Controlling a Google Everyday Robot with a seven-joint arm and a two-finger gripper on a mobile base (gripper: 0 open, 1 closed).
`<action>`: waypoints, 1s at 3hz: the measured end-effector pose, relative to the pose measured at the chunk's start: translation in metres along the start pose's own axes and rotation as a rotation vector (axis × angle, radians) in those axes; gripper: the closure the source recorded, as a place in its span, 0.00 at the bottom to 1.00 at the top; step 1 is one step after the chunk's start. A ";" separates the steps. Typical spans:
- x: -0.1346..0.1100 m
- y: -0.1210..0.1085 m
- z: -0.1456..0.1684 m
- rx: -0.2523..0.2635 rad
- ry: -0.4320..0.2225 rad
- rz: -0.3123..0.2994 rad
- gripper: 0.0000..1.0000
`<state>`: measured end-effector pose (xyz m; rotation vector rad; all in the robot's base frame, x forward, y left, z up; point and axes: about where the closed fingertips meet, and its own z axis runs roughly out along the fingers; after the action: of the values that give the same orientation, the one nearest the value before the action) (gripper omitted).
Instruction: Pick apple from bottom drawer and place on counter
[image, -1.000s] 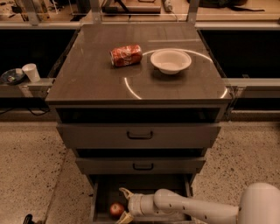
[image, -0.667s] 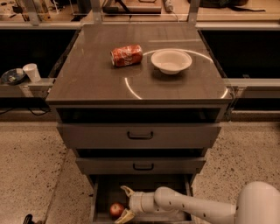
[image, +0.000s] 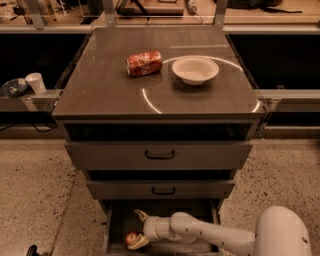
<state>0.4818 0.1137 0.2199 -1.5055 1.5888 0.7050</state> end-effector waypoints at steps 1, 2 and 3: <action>0.015 -0.004 0.013 -0.010 0.026 -0.004 0.18; 0.033 -0.004 0.020 -0.021 0.044 0.010 0.22; 0.050 -0.004 0.026 -0.036 0.054 0.030 0.22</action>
Offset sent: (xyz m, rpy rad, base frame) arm 0.0157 -0.0126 -0.0665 -0.0628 0.0605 -0.0017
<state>0.4923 0.1089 0.1652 -1.5405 1.6502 0.7188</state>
